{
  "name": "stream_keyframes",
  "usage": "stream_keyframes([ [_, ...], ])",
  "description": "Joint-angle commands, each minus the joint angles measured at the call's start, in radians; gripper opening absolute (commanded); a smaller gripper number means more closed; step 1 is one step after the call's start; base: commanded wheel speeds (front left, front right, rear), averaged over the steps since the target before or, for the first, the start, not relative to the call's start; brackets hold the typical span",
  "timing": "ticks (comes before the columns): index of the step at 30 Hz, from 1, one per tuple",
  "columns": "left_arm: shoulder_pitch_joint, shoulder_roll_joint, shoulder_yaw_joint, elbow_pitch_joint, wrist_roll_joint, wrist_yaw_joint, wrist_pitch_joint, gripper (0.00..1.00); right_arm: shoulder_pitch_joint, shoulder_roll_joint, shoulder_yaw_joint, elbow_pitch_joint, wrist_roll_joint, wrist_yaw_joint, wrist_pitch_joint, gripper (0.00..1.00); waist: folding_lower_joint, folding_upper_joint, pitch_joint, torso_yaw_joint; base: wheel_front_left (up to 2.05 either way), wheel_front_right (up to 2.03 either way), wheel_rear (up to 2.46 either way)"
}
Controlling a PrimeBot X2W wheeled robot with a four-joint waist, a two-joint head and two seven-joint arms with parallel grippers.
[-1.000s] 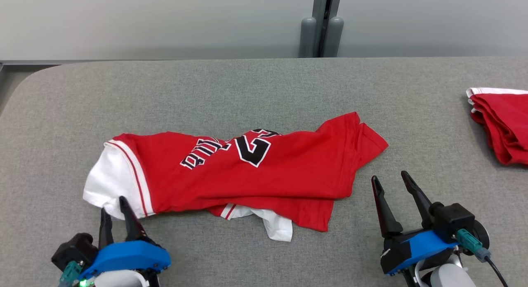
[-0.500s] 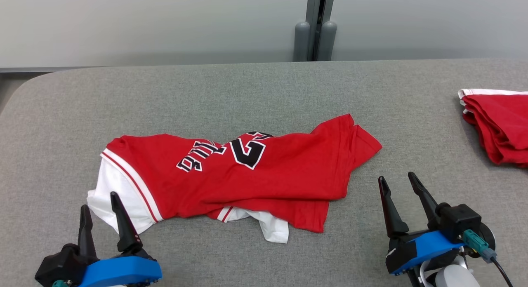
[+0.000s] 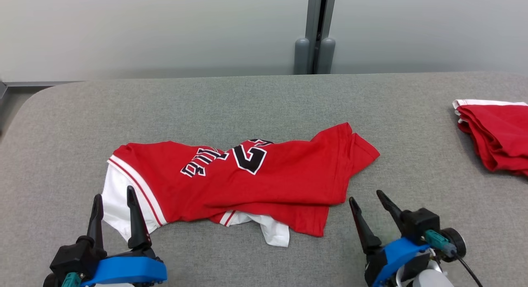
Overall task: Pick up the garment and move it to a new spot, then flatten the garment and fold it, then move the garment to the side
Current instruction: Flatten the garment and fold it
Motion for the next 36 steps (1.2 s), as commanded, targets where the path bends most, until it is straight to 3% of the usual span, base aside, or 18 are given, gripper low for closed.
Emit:
stream_keyframes([
  [1, -0.011, 0.001, 0.004, 0.003, 0.005, -0.002, -0.004, 1.0, -0.041, -0.001, 0.024, 0.031, -0.021, 0.0, 0.024, 1.0, 0.0, 0.0, 0.002, 0.009, 0.0, 0.0, 0.0],
  [8, 0.003, 0.0, -0.014, -0.012, -0.012, 0.017, -0.004, 1.0, -0.133, -0.002, 0.079, 0.181, -0.125, 0.0, 0.112, 1.0, 0.0, 0.0, 0.011, 0.055, 0.0, 0.0, 0.0],
  [17, 0.006, -0.001, -0.013, -0.017, -0.018, 0.027, -0.004, 1.0, -0.221, -0.001, 0.054, 0.314, -0.136, 0.0, 0.089, 1.0, 0.0, 0.0, 0.025, 0.089, 0.0, 0.0, 0.0],
  [18, 0.005, -0.001, -0.013, -0.016, -0.019, 0.027, -0.004, 1.0, -0.234, -0.001, 0.054, 0.328, -0.134, 0.0, 0.084, 0.96, 0.0, 0.0, 0.027, 0.09, 0.0, 0.0, 0.0],
  [19, 0.005, -0.001, -0.013, -0.017, -0.019, 0.029, -0.004, 1.0, -0.245, -0.002, 0.055, 0.34, -0.133, 0.0, 0.079, 0.56, 0.0, 0.0, 0.028, 0.09, 0.0, 0.0, 0.0],
  [22, 0.006, -0.001, -0.017, -0.021, -0.016, 0.034, -0.004, 1.0, -0.28, -0.002, 0.055, 0.375, -0.145, 0.0, 0.053, 0.0, 0.0, 0.0, 0.033, 0.089, 0.0, 0.0, 0.0],
  [28, 0.004, -0.001, -0.026, -0.024, -0.01, 0.039, -0.004, 1.0, -0.329, -0.002, 0.026, 0.394, -0.131, 0.0, -0.002, 0.0, 0.0, 0.0, 0.037, 0.084, 0.0, 0.0, 0.0],
  [36, 0.02, -0.001, -0.038, -0.024, -0.018, 0.043, -0.004, 1.0, -0.367, -0.013, -0.065, 0.33, -0.195, 0.0, -0.015, 0.0, 0.0, 0.0, 0.037, 0.045, 0.0, 0.0, 0.0],
])
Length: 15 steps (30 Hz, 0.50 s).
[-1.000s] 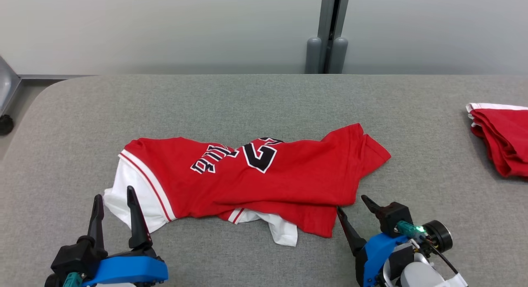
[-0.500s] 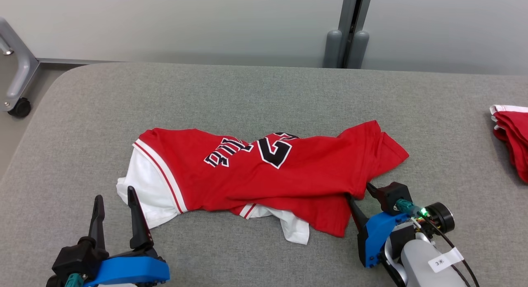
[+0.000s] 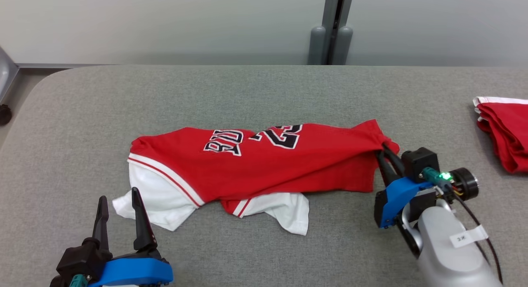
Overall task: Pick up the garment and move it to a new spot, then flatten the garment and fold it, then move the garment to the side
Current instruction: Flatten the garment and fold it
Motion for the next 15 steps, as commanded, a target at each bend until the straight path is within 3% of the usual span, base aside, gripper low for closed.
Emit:
stream_keyframes([
  [1, 0.005, 0.0, -0.003, -0.001, -0.002, 0.0, -0.003, 1.0, -0.016, -0.019, -0.012, -0.012, -0.013, 0.0, 0.019, 0.0, 0.0, 0.0, -0.001, -0.007, 0.0, 0.0, 0.0],
  [15, -0.038, 0.0, -0.007, 0.008, 0.007, -0.017, -0.003, 1.0, 0.05, -0.178, -0.102, -0.096, 0.064, 0.0, 0.292, 0.0, 0.0, 0.0, 0.043, -0.008, 0.0, 0.0, 0.0],
])
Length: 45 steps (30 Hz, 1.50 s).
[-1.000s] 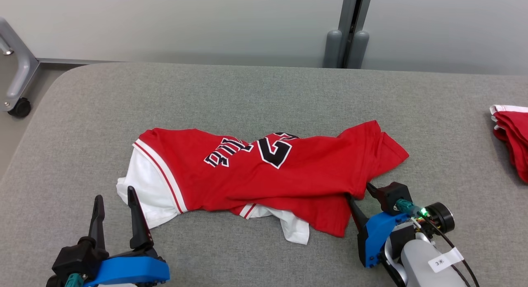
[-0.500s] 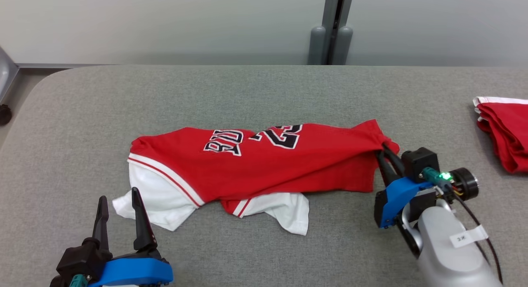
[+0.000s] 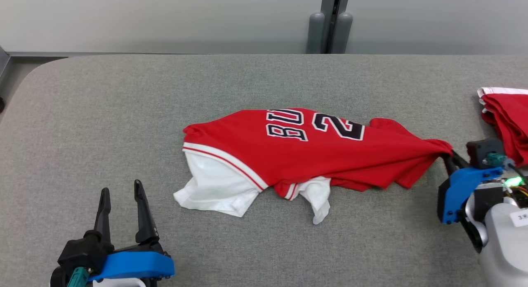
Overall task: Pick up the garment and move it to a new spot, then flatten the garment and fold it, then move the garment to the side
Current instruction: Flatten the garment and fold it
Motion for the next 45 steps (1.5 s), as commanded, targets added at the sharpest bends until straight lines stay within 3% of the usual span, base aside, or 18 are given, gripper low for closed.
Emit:
stream_keyframes([
  [1, -0.019, 0.0, -0.003, 0.003, 0.007, -0.003, -0.002, 1.0, 0.013, -0.021, -0.027, -0.006, 0.007, 0.0, 0.004, 0.0, -0.0001, 0.0, 0.007, 0.008, 0.0, 0.0, 0.0],
  [5, -0.031, 0.0, -0.001, 0.01, 0.02, -0.01, -0.003, 1.0, 0.0, -0.04, -0.094, -0.016, -0.017, -0.001, -0.021, 0.02, -0.0001, 0.0, 0.015, 0.012, 0.0, 0.0, 0.0],
  [6, -0.032, 0.0, 0.002, 0.011, 0.024, -0.012, -0.003, 1.0, -0.002, -0.036, -0.105, -0.02, -0.026, 0.0, -0.037, 0.44, -0.0001, 0.0, 0.015, 0.011, 0.0, 0.0, 0.0],
  [7, -0.034, 0.0, 0.003, 0.014, 0.027, -0.016, -0.003, 1.0, -0.005, -0.028, -0.112, -0.022, -0.032, -0.001, -0.05, 1.0, -0.0001, 0.0, 0.015, 0.01, 0.0, 0.0, 0.0],
  [18, -0.041, 0.0, -0.027, 0.021, 0.018, -0.016, -0.003, 1.0, 0.118, 0.071, -0.123, -0.102, -0.065, 0.0, -0.17, 1.0, -0.0001, 0.0, 0.007, -0.024, 0.0, 0.0, 0.0],
  [26, -0.041, 0.0, -0.02, 0.012, 0.018, -0.015, -0.002, 1.0, 0.186, 0.124, -0.076, -0.157, -0.045, 0.0, -0.152, 1.0, -0.0001, 0.0, 0.031, -0.051, 0.0, 0.0, 0.0],
  [38, -0.056, 0.0, -0.02, 0.021, 0.023, -0.015, -0.002, 1.0, 0.066, 0.125, -0.157, 0.013, -0.019, 0.0, -0.13, 1.0, -0.0001, 0.0, 0.052, -0.015, 0.0, 0.0, 0.0],
  [39, -0.054, 0.0, -0.017, 0.021, 0.024, -0.014, -0.002, 1.0, 0.058, 0.124, -0.157, 0.033, -0.015, 0.0, -0.129, 0.49, -0.0001, 0.0, 0.052, -0.013, 0.0, 0.0, 0.0],
  [42, -0.051, 0.0, -0.008, 0.018, 0.025, -0.015, -0.002, 1.0, 0.042, 0.126, -0.144, 0.08, 0.01, 0.0, -0.135, 0.0, -0.0001, 0.0, 0.051, -0.011, 0.0, 0.0, 0.0],
  [45, -0.047, 0.0, 0.0, 0.015, 0.026, -0.012, -0.002, 1.0, 0.036, 0.113, -0.128, 0.102, 0.036, 0.0, -0.155, 0.0, -0.0001, 0.0, 0.048, -0.018, 0.0, 0.0, 0.0],
])
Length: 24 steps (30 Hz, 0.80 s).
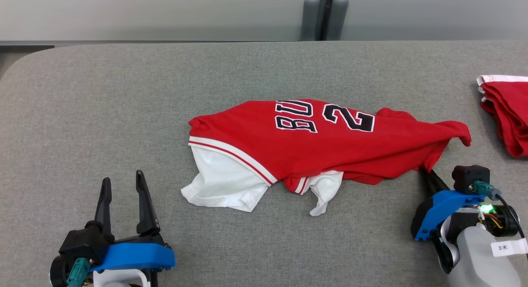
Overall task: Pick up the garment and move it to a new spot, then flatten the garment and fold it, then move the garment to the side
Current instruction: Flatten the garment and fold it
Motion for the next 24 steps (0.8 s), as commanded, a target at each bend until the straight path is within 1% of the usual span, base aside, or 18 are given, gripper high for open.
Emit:
stream_keyframes([
  [1, 0.001, 0.0, 0.008, -0.003, 0.003, 0.004, -0.002, 1.0, 0.001, -0.018, 0.01, 0.013, 0.013, 0.0, -0.016, 0.0, 0.0, 0.0, -0.004, -0.009, 0.0, 0.0, 0.0],
  [5, 0.005, 0.0, 0.01, 0.006, 0.001, -0.004, -0.002, 1.0, 0.034, -0.023, 0.026, -0.014, 0.043, 0.0, -0.051, 0.0, 0.0, 0.0, -0.017, -0.027, 0.0, 0.0, 0.0],
  [9, 0.01, 0.0, 0.009, 0.017, -0.005, -0.01, -0.002, 1.0, 0.086, -0.023, 0.035, -0.063, 0.069, 0.0, -0.055, 0.0, 0.0, 0.0, -0.03, -0.044, 0.0, 0.0, 0.0],
  [13, 0.015, 0.0, 0.008, 0.04, -0.003, -0.02, -0.002, 1.0, 0.17, -0.028, 0.028, -0.148, 0.091, 0.0, -0.029, 0.0, 0.0, 0.0, -0.046, -0.065, 0.0, 0.0, 0.0],
  [18, 0.021, 0.0, 0.014, 0.063, -0.004, -0.032, -0.002, 1.0, 0.253, -0.021, 0.001, -0.266, 0.077, 0.0, 0.008, 0.0, 0.0, 0.0, -0.069, -0.083, 0.0, 0.0, 0.0],
  [19, 0.021, 0.0, 0.013, 0.068, -0.003, -0.037, -0.002, 1.0, 0.264, -0.018, -0.006, -0.287, 0.073, 0.0, 0.009, 0.28, 0.0, 0.0, -0.074, -0.085, 0.0, 0.0, 0.0],
  [20, 0.021, 0.0, 0.01, 0.075, -0.002, -0.039, -0.002, 1.0, 0.275, -0.013, -0.009, -0.303, 0.07, 0.0, 0.012, 1.0, 0.0, 0.0, -0.079, -0.084, 0.0, 0.0, 0.0],
  [24, 0.028, 0.0, 0.005, 0.094, 0.006, -0.052, -0.003, 1.0, 0.298, 0.001, -0.006, -0.363, 0.059, 0.0, 0.018, 1.0, 0.0, 0.0, -0.106, -0.08, 0.0, 0.0, 0.0],
])
